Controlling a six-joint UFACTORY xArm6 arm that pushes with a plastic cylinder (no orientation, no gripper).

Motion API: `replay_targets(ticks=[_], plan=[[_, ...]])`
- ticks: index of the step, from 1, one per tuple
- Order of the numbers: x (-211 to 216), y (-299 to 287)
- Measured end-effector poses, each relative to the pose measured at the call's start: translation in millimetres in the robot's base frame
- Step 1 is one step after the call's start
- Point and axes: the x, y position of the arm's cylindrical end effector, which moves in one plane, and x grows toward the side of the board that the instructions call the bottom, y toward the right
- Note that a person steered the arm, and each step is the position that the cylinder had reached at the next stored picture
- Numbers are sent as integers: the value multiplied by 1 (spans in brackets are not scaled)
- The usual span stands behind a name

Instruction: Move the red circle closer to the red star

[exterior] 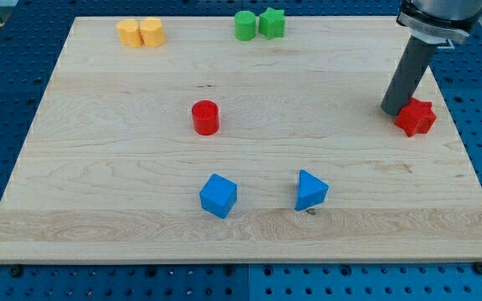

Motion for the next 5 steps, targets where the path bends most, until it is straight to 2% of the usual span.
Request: replay_targets(ticks=[3, 5], plan=[[9, 16], [13, -63]])
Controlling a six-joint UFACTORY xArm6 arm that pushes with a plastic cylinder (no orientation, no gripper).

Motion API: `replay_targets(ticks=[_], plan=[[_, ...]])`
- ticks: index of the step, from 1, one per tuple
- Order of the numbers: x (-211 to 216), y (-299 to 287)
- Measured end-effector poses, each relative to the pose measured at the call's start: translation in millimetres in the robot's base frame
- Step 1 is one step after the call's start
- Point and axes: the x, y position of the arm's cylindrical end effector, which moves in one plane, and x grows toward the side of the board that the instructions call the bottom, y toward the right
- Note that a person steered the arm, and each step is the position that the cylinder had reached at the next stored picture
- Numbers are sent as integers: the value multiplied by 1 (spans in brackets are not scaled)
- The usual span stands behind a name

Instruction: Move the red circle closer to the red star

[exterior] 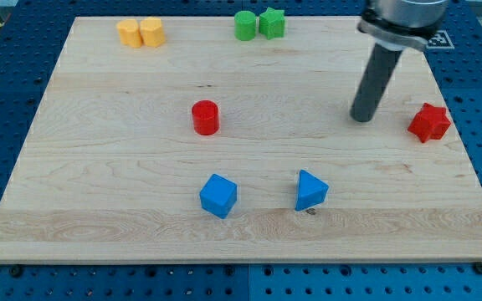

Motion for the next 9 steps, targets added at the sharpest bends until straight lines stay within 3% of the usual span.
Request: replay_targets(ticks=[4, 7, 9], plan=[[49, -123], [46, -233], [10, -221]])
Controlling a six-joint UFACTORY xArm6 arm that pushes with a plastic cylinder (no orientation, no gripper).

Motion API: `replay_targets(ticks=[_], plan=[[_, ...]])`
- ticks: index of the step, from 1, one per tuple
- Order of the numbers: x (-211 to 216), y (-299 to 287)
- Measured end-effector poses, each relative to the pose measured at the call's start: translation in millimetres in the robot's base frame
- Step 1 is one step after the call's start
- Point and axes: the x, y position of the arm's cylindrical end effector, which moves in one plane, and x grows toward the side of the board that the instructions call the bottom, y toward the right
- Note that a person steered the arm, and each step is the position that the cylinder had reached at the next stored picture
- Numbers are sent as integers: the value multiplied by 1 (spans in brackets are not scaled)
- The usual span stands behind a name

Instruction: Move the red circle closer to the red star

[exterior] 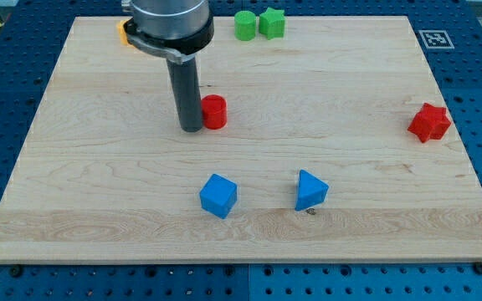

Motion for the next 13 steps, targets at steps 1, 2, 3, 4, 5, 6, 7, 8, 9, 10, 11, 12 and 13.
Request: replay_targets(ticks=[1, 2, 3, 4, 5, 6, 7, 8, 9, 10, 11, 12, 13], plan=[[-12, 12], [-24, 24], [-33, 45], [-34, 68], [-34, 95], [-34, 121], [-34, 145], [-37, 165], [-48, 178], [-65, 182], [-80, 186], [-92, 193], [-99, 207]])
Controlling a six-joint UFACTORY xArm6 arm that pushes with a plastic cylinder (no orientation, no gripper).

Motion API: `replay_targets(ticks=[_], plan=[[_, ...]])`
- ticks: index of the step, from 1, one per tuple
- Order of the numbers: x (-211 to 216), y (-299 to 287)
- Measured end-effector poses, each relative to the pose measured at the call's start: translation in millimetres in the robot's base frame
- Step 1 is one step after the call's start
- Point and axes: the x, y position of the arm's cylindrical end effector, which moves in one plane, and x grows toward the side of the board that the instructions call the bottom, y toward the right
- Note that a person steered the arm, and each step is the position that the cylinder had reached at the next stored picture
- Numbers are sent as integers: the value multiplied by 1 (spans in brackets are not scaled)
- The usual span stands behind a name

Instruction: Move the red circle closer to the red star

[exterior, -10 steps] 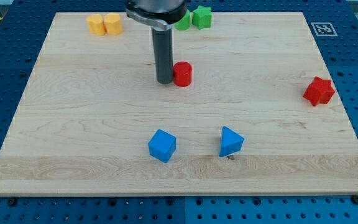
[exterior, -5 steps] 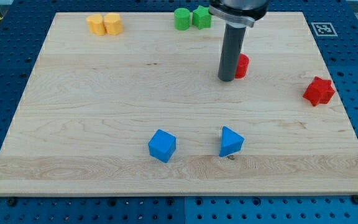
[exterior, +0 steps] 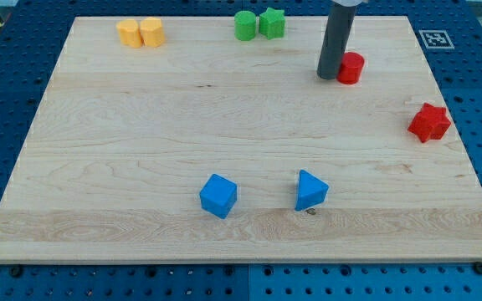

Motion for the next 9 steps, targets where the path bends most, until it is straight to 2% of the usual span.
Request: replay_targets(ticks=[3, 5, 8, 9], plan=[[-37, 36], [-37, 74], [-22, 44], [-5, 44]])
